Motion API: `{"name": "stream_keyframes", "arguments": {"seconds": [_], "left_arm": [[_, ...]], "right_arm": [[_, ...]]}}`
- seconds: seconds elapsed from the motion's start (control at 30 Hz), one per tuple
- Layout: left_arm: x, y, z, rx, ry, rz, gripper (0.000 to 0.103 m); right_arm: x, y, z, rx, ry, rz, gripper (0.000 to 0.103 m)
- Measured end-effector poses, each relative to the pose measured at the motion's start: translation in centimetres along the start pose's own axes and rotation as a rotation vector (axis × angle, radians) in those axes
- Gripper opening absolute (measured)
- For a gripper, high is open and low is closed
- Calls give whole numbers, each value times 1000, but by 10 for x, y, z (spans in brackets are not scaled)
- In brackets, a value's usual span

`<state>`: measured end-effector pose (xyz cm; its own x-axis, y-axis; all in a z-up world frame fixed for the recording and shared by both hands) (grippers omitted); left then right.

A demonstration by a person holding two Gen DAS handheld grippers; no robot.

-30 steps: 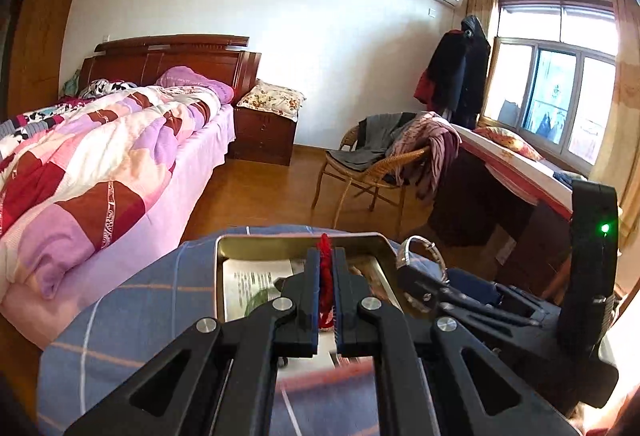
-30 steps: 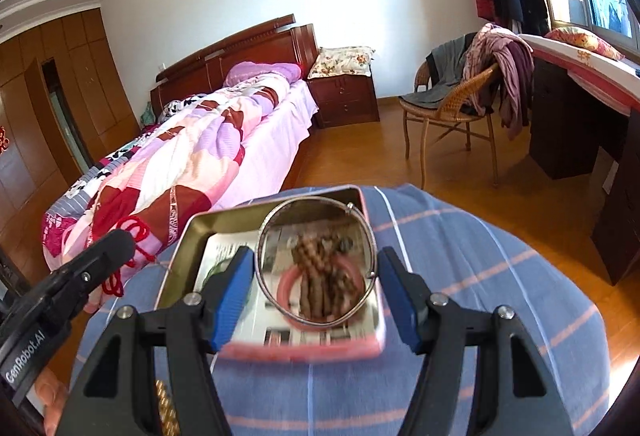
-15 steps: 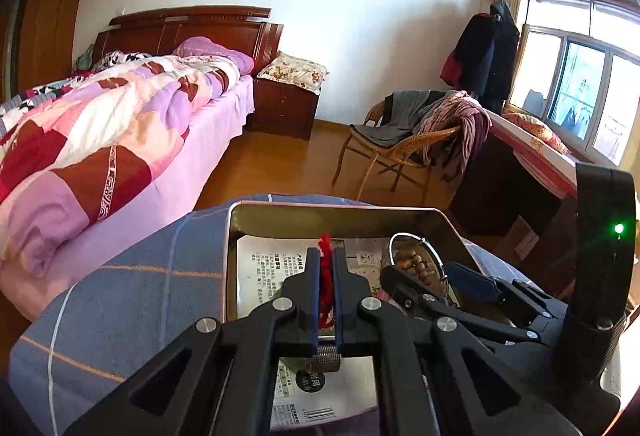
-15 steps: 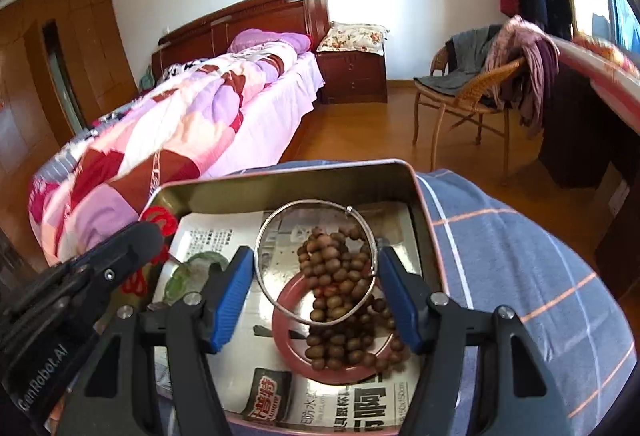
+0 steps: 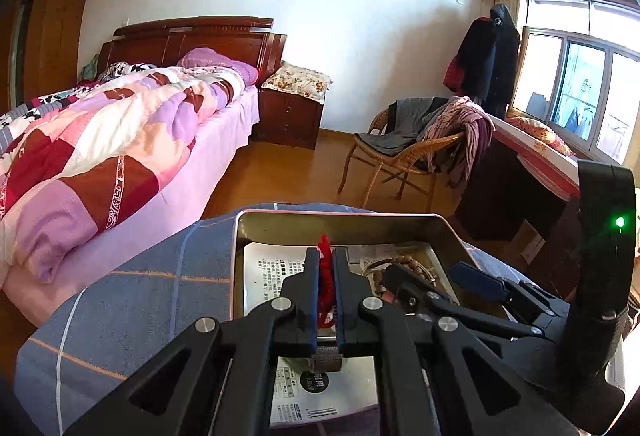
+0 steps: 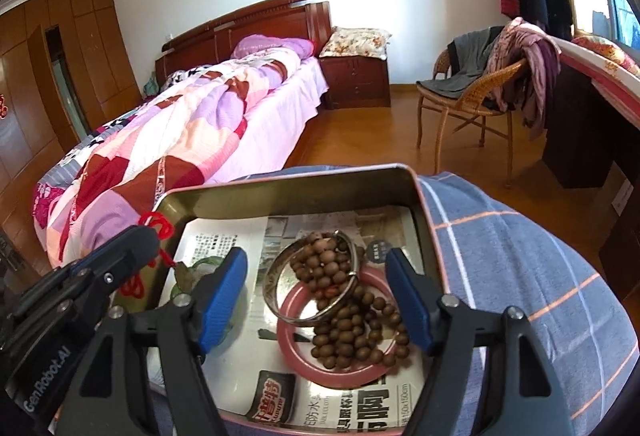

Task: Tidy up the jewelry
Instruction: 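Carry the red string into the tin with the left tool while the right tool drops the silver bangle in, then open and withdraw both tools from the tin toward the remaining pile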

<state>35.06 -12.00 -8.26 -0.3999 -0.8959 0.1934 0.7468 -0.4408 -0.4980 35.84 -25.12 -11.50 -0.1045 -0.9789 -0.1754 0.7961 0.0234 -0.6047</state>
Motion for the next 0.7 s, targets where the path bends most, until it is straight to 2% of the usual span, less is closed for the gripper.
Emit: {"name": "stream_keyframes", "arguments": {"seconds": [0.07,0.13,0.2,0.23,0.27,0.3,0.4,0.7], "left_arm": [[-1,2,-2,-21,-22,-15,10],[-6,4,-2,-30,-52,-20,19],[-12,3,-2,-26,-78,-1,41],[-16,2,-2,-21,-96,5,48],[-19,1,-2,-15,-119,6,61],[-22,0,-1,-9,-144,-2,69],[-21,-4,2,9,-159,-18,69],[-19,-17,7,39,-120,32,69]], "right_arm": [[3,-1,2,9,14,-2,76],[5,-2,2,11,26,2,76],[6,-4,4,23,32,0,76],[8,-6,5,34,36,-14,77],[11,-8,7,47,41,-30,80],[12,-9,8,55,50,-23,82],[13,-11,9,62,73,-2,84],[8,-21,10,68,51,-27,85]]}}
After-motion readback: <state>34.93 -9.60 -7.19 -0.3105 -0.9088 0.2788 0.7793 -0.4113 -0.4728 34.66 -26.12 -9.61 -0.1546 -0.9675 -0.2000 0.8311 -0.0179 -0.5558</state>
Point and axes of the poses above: each gripper's, at about its wrist camera, not at the fingertips, and y roughly the way its jaws point, x to its right, z to its top, the point moved 7 cm from there along y, roughly the way its jaws point
